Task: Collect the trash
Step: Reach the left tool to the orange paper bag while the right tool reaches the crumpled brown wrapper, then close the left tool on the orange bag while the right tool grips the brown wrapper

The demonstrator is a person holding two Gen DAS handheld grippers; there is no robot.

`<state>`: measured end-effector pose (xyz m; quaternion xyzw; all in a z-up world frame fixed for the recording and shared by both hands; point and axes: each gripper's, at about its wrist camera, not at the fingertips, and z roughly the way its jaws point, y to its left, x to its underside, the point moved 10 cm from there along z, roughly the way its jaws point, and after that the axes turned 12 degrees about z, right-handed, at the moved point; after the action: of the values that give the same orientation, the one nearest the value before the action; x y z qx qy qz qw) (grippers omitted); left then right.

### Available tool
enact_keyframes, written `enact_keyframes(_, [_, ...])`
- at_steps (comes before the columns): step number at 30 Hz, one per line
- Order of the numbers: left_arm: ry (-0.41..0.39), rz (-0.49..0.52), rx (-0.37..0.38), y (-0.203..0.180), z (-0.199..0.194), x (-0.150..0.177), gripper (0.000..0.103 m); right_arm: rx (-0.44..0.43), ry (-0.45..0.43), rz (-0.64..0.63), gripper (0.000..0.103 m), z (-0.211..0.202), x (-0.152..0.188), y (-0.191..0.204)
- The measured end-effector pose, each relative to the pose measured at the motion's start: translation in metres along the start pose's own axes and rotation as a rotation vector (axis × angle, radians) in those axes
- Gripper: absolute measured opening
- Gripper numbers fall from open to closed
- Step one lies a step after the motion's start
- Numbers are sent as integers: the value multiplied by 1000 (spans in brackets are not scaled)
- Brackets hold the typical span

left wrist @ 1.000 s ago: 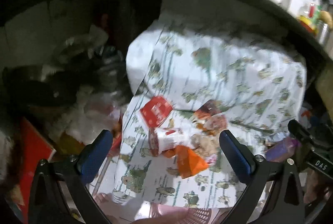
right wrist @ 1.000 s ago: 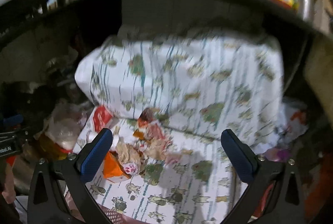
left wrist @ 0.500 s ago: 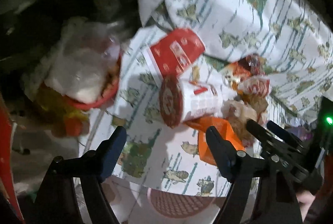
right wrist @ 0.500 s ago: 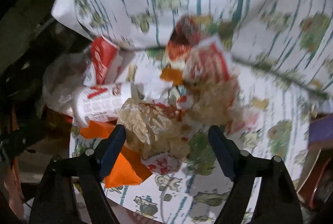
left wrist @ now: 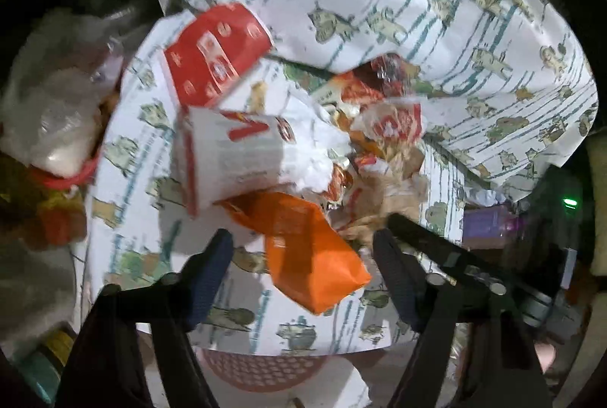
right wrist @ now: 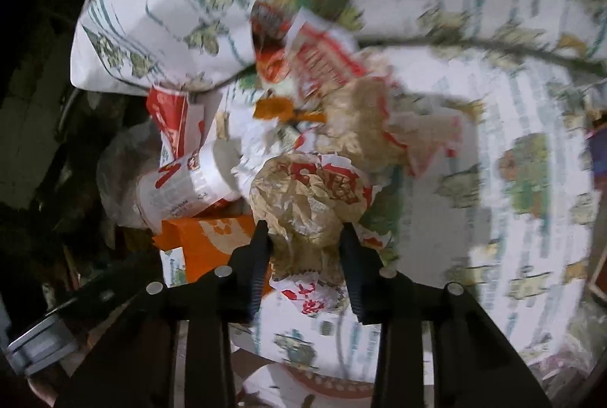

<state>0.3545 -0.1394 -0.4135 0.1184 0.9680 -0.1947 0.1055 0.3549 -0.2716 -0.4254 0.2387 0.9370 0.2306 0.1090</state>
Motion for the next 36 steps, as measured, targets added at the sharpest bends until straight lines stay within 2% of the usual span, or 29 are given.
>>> enact_keyframes(2, [27,7,9,-8,10,3,58,28,-42,-16,35,-18,-4,-9])
enact_keyframes(4, [51,19,10,-16,20,6,57,43,-78,-15,35,-35,-4,-19])
enact_keyframes(5, [60,27,-7,-17,25,7,55,47,-92,-12,35,-41,-6,-26])
enact_keyframes(7, [79,34,-111,-12,33,8,51,56,-105,-11,35,-51,-6,-37])
enact_keyframes(11, [56,27,-92,-20,34,2,39,45,-107,-1,35,-65,-4,-48])
enact_keyframes(16, [62,36,-69,-26,33,1,39,35,-108,4,36,-70,-6,-47])
enact_keyframes(18, [59,45,-42,-29,32,1,44,44,-111,2,36,-71,-6,-48])
enact_keyframes(20, [56,65,-55,-31,36,0,75,50,-110,6,36,-69,-4,-49])
enact_keyframes(23, [85,79,-104,-28,47,0,76,51,-102,19,36,-67,-4,-52])
enact_keyframes(24, [102,79,-109,-27,51,2,75,53,-102,21,36,-66,-4,-52])
enact_keyframes(25, [116,78,-114,-26,54,4,67,57,-104,23,36,-66,-5,-53])
enact_keyframes(26, [142,79,-129,-24,58,7,52,63,-107,22,36,-66,-5,-54])
enact_keyframes(29, [165,94,-125,-24,60,13,41,86,-122,6,36,-68,-6,-54])
enact_keyframes(33, [105,145,-118,-32,36,11,38,97,-144,-33,36,-73,-5,-50])
enact_keyframes(36, [20,181,-95,-39,9,6,37,47,-159,-52,36,-80,-4,-41])
